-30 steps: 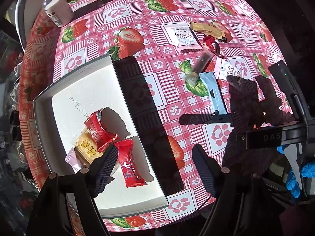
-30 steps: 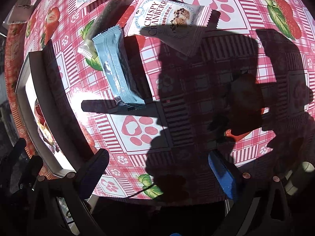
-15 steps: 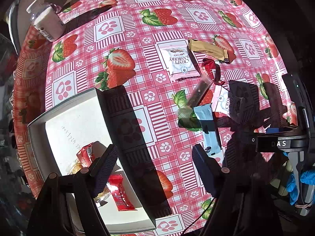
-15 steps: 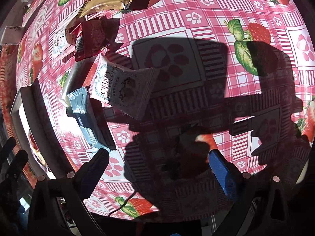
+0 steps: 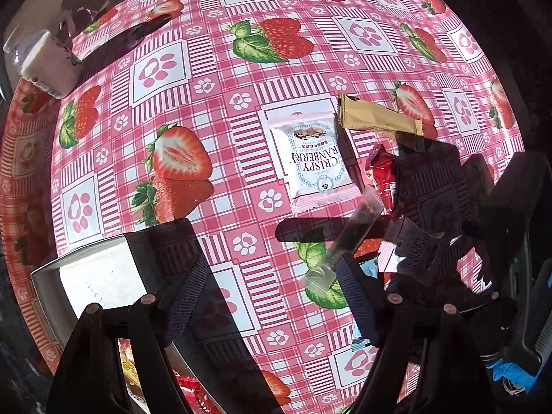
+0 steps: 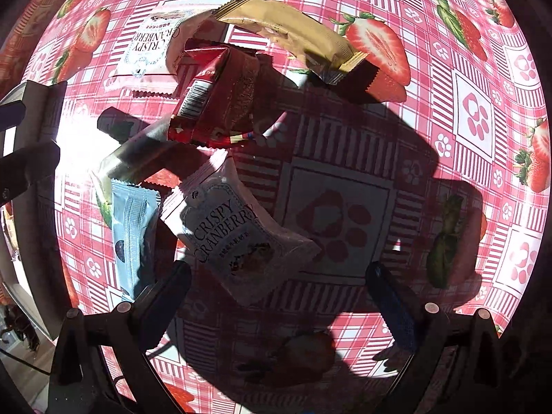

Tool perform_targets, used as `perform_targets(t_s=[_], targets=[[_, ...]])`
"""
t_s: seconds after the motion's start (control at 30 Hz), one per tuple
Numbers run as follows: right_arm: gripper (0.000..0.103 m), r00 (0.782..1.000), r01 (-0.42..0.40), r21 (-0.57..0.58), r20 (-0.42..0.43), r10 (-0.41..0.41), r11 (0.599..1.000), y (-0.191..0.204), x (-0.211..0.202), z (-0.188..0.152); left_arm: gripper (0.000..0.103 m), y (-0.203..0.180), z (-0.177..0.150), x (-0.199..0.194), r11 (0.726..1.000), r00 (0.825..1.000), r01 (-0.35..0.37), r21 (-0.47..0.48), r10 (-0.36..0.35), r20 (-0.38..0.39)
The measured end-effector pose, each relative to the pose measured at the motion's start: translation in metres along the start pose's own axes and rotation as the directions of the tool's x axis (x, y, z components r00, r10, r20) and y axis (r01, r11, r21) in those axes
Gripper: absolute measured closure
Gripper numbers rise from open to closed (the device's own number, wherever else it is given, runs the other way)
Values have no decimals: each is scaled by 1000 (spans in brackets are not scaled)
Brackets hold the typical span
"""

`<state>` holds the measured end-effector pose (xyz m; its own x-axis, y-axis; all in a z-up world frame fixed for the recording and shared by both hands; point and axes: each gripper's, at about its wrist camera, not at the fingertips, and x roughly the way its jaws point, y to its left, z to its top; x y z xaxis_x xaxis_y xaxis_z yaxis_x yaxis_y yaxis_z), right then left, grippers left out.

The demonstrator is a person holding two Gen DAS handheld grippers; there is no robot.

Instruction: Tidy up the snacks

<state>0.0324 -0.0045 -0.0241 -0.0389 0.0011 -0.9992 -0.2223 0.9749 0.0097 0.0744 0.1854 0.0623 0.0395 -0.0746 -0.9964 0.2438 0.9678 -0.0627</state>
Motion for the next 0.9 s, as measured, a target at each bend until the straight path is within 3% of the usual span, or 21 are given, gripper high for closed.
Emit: perform_targets(t_s=[0.13,0.2,0.37,0.63,0.8,0.9], targets=[[2,1000,-1,-14,3,1,1000,0,11,16,22,7,24,9,993,998,62,-99,-62,-4],[1,999,-40,3,8,40,999,-6,14,19,22,4,35,13,991,997,75,-113,-75,0],[1,999,-41,-5,26,41,999,-8,14,29,22,-5,59,34,987,996,84,-137,-88,-26],[0,998,-49,-6,28,50,999,14,16,4,20,-16,78,59,992,998,17,-126,-24,-57],[0,999,-50,-10,-11,50,999,14,17,13,20,-33,85,65,996,996,-71,-56,68,-58],[0,999,-48,-8,-15,48,999,13,17,20,25,-36,85,64,995,997,-68,-67,65,-50]])
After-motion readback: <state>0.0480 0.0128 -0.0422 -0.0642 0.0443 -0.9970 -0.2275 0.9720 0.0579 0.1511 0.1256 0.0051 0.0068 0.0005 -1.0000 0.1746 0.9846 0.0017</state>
